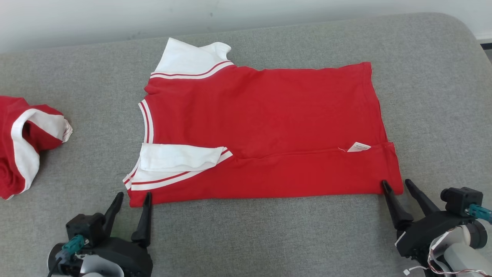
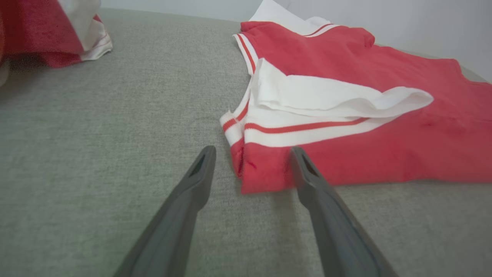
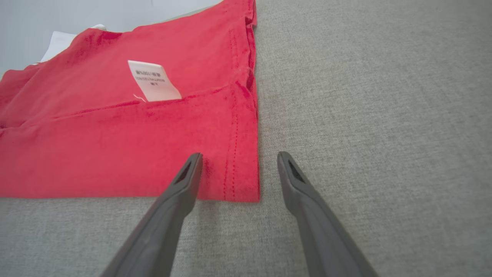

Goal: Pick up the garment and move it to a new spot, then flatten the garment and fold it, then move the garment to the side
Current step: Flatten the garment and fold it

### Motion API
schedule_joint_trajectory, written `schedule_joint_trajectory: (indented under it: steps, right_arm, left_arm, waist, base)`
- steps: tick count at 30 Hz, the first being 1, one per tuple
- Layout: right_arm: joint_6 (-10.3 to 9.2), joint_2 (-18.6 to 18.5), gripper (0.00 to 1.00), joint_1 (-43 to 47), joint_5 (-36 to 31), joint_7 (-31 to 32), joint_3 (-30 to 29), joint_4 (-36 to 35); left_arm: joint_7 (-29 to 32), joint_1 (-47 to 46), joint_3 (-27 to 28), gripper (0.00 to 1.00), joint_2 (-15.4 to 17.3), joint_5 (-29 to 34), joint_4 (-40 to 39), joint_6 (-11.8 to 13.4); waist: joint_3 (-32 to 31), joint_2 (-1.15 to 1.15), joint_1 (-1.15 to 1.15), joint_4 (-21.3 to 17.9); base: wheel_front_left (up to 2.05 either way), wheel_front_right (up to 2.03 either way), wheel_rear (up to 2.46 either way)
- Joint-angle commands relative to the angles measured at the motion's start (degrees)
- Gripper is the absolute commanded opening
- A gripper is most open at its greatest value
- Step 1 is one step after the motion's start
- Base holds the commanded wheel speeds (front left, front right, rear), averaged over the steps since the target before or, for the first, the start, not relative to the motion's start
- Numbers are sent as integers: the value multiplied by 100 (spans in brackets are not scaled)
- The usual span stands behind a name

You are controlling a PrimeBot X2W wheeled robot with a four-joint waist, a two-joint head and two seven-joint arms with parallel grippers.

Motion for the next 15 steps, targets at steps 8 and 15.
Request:
schedule_joint_trajectory:
  steps: [8,15]
  right_arm:
    - [-14,405,100,-340,9,3,103,588]
    - [-13,710,0,-471,56,-65,196,994]
  left_arm:
    - [198,-339,-189,46,-120,-7,444,-56]
    - [83,-355,-230,0,-209,-85,664,-122]
  waist:
    - [88,0,0,-28]
    - [-83,0,0,88]
  base:
    - [0,0,0]
    - [0,0,0]
